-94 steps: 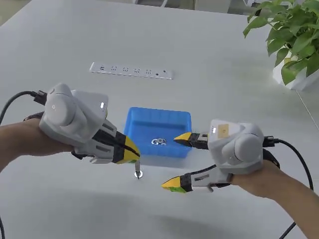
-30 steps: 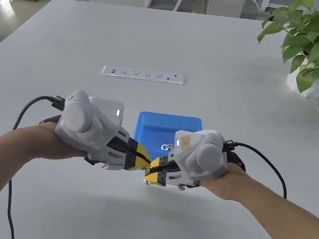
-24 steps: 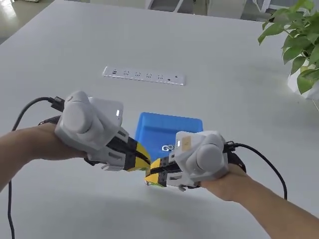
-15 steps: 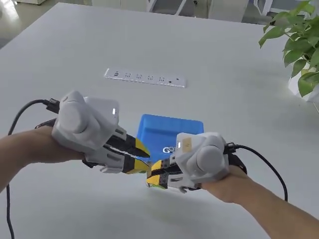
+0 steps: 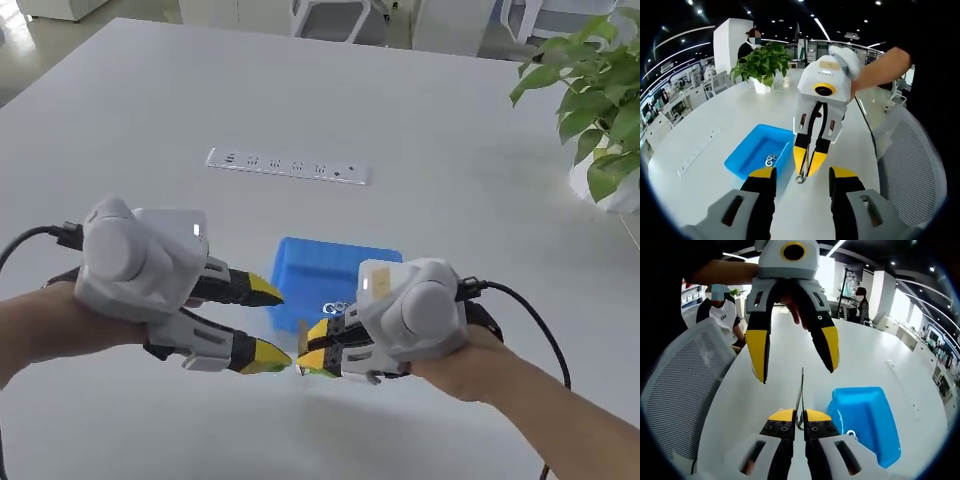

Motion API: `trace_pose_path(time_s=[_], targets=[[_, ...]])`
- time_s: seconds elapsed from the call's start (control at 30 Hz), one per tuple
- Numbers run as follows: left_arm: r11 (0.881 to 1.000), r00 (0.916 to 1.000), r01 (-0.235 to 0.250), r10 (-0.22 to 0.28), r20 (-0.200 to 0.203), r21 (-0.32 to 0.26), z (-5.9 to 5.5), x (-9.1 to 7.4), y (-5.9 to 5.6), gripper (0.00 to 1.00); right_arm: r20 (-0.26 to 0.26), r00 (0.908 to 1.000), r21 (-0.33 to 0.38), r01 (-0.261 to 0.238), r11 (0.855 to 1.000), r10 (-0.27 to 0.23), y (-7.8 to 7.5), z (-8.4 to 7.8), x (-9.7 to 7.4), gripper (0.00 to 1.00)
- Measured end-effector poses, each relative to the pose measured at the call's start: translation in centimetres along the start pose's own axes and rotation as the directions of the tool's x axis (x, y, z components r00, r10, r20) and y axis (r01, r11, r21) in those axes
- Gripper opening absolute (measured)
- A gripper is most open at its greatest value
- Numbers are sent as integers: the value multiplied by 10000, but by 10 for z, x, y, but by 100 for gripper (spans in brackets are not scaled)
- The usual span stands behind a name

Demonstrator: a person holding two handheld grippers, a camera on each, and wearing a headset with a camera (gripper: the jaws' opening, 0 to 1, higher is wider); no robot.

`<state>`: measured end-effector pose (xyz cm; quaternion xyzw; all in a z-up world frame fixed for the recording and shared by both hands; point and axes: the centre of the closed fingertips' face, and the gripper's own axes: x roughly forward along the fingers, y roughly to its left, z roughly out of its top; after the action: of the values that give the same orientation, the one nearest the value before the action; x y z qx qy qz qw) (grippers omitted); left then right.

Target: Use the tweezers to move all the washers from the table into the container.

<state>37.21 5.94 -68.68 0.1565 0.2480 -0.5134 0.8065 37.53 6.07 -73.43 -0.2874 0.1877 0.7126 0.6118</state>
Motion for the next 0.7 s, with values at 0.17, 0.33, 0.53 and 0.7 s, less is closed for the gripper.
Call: trace_pose_path(time_s=[0.17,0.33,0.53,0.7], targets=[[9991,9989,-248,261,387,-341,5,-5,-1,56,174,9998,-108,85,9999,-83,-6,13,-11,6],[9987,9983,-307,327,491,-413,6,-8,-3,64,168,9996,-351,230,9991,-224,-13,24,-21,6],[9968,9960,-564,602,657,-575,10,-11,-1,77,245,9991,-423,357,9985,-347,-23,34,-29,6],[9942,9932,-730,797,846,-795,15,-14,1,86,410,9981,-426,486,9979,-468,-35,42,-37,6]])
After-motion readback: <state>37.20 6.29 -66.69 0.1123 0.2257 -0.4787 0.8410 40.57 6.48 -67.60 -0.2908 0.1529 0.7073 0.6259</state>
